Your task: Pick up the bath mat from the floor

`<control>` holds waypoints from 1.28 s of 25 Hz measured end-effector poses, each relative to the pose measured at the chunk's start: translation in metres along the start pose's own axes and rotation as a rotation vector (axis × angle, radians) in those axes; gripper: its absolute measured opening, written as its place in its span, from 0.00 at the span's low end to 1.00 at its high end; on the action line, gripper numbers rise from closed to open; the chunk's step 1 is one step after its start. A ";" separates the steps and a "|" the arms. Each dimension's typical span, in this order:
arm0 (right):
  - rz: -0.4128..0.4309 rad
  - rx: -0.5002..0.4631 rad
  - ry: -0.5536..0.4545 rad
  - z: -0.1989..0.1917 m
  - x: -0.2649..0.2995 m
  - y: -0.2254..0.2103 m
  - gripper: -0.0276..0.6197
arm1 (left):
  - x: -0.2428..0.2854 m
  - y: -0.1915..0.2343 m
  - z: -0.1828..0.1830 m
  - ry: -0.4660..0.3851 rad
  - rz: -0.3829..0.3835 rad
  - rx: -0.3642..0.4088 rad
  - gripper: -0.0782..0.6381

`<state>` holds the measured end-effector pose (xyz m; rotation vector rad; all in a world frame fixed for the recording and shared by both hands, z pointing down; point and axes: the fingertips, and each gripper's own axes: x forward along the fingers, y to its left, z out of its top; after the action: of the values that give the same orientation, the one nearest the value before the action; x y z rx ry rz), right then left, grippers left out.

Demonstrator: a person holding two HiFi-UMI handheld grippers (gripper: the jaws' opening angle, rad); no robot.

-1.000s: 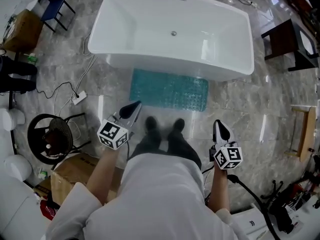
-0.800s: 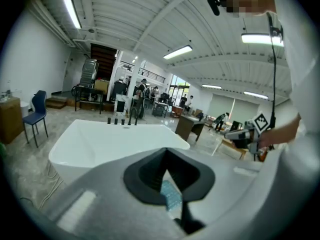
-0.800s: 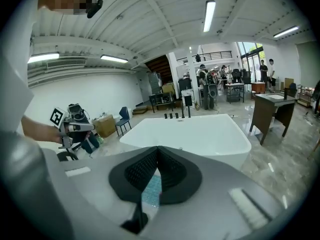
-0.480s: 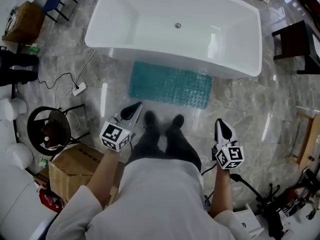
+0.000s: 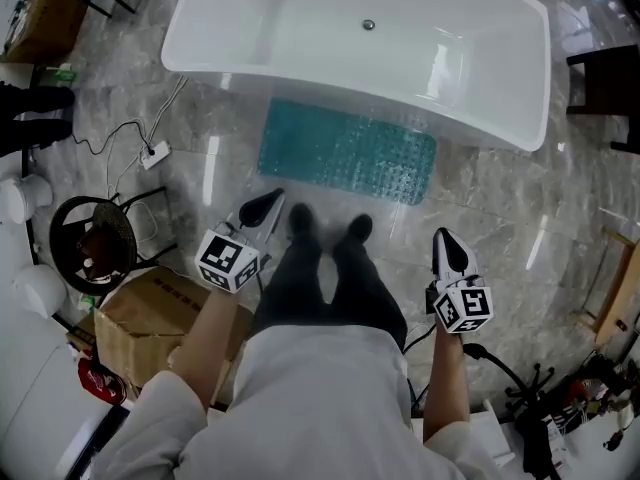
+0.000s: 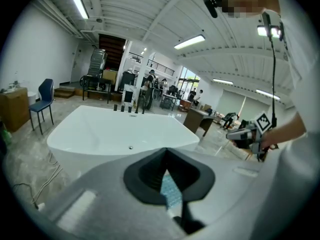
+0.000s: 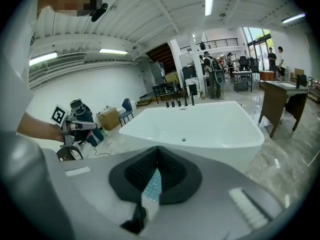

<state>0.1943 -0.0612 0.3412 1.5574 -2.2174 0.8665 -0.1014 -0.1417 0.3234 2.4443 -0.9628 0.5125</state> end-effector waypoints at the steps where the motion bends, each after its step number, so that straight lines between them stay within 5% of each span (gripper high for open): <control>1: -0.003 -0.001 0.005 -0.005 0.006 -0.003 0.05 | 0.003 0.005 -0.005 0.002 0.005 0.000 0.11; 21: -0.136 0.064 0.014 -0.126 0.142 -0.096 0.05 | 0.100 0.109 -0.150 0.044 0.074 -0.010 0.11; 32: -0.094 0.029 0.066 -0.222 0.222 -0.152 0.06 | 0.160 0.191 -0.244 0.057 0.158 0.040 0.11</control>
<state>0.2307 -0.1236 0.6824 1.6082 -2.0770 0.9126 -0.1680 -0.2196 0.6563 2.3869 -1.1378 0.6569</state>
